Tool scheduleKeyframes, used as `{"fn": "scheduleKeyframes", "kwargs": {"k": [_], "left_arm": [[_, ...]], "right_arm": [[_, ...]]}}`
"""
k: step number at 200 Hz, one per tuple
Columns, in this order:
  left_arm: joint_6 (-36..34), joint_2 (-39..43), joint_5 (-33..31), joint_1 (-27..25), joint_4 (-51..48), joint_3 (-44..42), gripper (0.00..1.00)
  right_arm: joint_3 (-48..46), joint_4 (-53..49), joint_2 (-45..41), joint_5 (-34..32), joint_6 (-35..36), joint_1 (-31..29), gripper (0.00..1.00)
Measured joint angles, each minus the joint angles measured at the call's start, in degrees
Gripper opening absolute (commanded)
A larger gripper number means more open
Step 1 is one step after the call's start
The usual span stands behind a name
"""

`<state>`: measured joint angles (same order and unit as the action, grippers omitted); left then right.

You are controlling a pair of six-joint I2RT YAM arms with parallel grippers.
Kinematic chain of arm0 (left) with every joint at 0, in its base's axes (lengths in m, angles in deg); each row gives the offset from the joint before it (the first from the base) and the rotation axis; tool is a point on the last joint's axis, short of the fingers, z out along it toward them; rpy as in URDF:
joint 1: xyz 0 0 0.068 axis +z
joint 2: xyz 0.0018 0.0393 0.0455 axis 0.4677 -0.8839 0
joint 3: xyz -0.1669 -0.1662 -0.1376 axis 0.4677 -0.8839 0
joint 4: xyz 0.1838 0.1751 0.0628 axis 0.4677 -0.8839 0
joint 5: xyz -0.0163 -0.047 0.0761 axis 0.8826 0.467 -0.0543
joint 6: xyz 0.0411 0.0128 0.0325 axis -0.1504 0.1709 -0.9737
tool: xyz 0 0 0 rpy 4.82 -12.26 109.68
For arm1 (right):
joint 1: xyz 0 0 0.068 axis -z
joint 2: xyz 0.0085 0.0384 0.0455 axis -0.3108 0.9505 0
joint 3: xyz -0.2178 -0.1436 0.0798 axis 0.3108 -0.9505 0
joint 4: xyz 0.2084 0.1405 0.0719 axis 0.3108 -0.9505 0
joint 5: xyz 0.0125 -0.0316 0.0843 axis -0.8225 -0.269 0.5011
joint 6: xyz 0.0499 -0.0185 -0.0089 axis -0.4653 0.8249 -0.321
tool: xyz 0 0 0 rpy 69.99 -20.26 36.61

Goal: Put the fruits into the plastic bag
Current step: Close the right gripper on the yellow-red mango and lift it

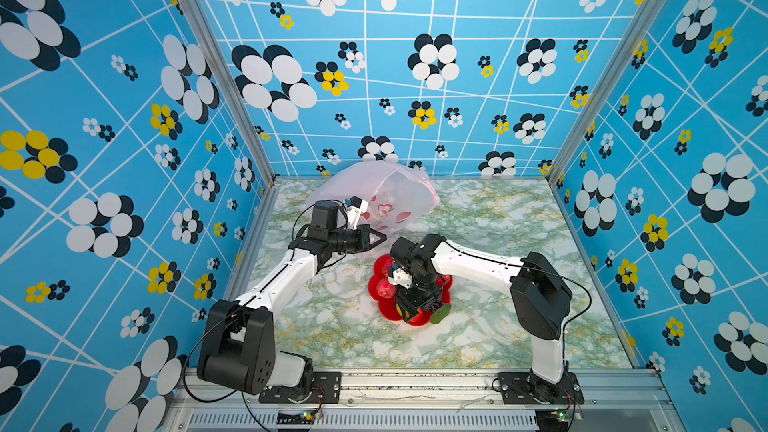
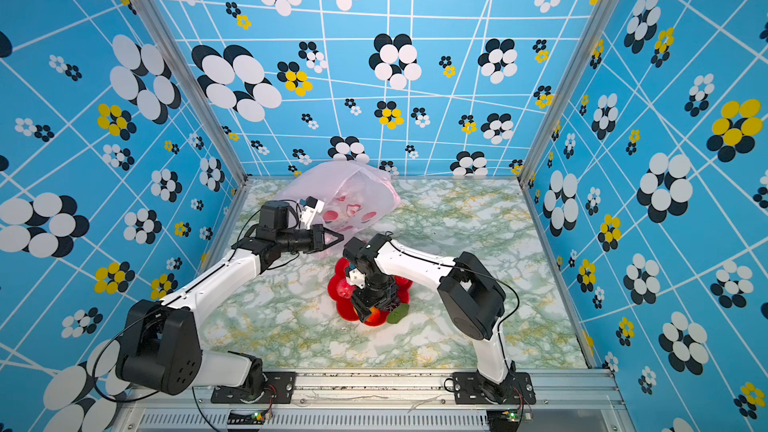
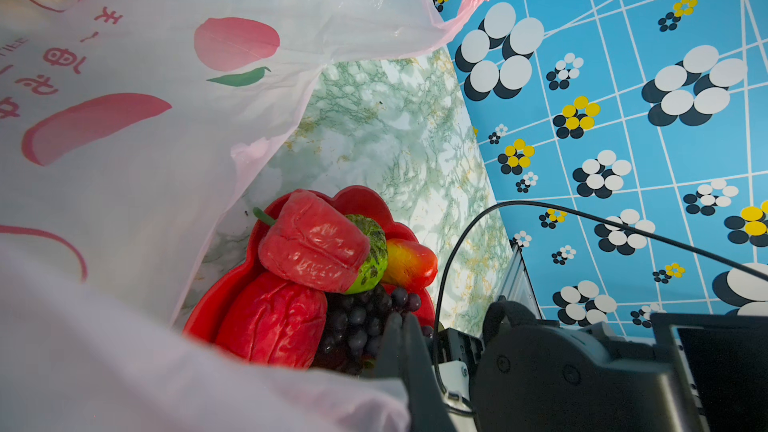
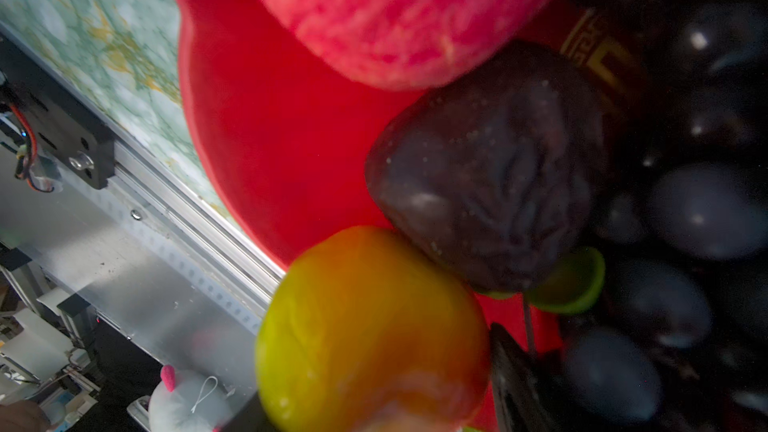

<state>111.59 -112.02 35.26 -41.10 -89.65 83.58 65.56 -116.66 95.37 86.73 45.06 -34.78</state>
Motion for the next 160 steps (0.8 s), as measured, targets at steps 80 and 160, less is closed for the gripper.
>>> {"fn": "scheduleKeyframes", "kwargs": {"k": [80,160], "left_arm": [[0.0,0.0,0.0,0.0,0.0,0.0,0.0],[0.2,0.0,0.2,0.0,0.0,0.0,0.0]], "right_arm": [[0.3,0.0,0.3,0.0,0.0,0.0,0.48],[-0.1,0.6,-3.5,-0.6,-0.9,0.0,0.39]]}}
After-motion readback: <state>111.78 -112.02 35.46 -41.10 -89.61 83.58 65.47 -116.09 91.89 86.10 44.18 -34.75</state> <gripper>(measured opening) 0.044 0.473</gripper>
